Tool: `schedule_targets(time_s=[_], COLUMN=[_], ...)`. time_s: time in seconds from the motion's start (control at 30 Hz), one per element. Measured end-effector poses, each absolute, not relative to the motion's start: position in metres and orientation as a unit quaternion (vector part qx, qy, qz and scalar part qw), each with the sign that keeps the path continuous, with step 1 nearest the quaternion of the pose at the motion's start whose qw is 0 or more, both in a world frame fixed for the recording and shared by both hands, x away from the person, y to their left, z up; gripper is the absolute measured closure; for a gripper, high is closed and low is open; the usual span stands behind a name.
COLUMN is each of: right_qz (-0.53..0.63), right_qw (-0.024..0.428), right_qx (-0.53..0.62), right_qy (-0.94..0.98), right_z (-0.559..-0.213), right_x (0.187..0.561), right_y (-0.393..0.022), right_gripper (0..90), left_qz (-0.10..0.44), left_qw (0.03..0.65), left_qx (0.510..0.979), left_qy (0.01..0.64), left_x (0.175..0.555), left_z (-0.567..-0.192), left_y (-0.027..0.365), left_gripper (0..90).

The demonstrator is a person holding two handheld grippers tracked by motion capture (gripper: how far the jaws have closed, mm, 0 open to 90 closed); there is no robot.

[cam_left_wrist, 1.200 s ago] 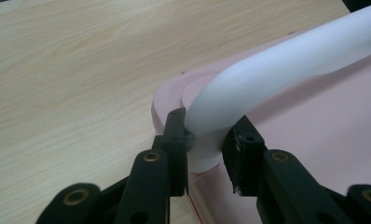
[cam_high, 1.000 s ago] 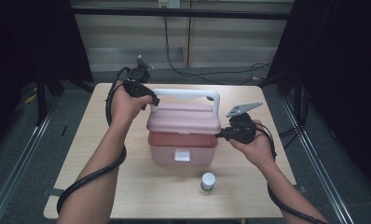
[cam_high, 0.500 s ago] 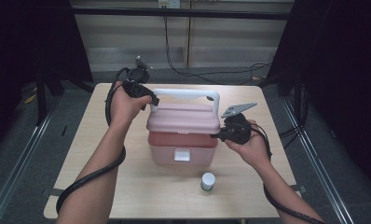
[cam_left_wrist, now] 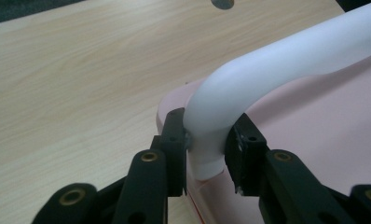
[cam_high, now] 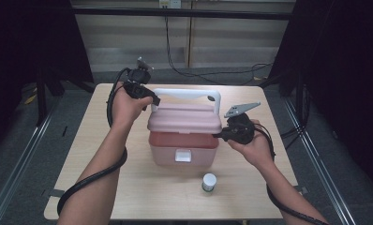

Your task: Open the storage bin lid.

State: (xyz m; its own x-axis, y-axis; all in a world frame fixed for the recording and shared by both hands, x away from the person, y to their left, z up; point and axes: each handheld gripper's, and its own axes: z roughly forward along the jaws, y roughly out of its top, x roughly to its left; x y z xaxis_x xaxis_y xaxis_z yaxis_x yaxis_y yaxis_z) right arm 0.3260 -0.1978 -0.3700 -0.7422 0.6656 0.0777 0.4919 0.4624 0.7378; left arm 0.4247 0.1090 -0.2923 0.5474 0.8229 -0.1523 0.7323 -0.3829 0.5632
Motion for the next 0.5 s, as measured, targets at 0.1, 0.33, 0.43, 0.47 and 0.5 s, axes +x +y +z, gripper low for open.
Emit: schedule_targets(time_s=[0.1, 0.33, 0.43, 0.47, 0.5], right_qz=[0.390, 0.391, 0.388, 0.390, 0.389], right_qw=[0.112, 0.115, 0.117, 0.116, 0.118], right_qx=[0.341, 0.338, 0.340, 0.338, 0.338], right_qy=[0.848, 0.848, 0.849, 0.849, 0.849], right_z=[-0.370, -0.369, -0.368, -0.368, -0.367], right_x=[0.326, 0.326, 0.326, 0.326, 0.327], right_y=[-0.197, -0.198, -0.197, -0.197, -0.197], right_gripper=[90.0, 90.0, 90.0, 90.0, 90.0], left_qz=[0.082, 0.073, 0.072, 0.071, 0.072], left_qw=[0.301, 0.301, 0.302, 0.303, 0.301], left_qx=[0.828, 0.826, 0.825, 0.825, 0.826], left_qy=[0.466, 0.470, 0.471, 0.472, 0.470], left_x=[0.424, 0.422, 0.419, 0.418, 0.418], left_z=[-0.292, -0.294, -0.294, -0.294, -0.294], left_y=[0.110, 0.116, 0.120, 0.122, 0.123], left_gripper=[65.6, 56.6, 53.9, 52.6, 50.5])
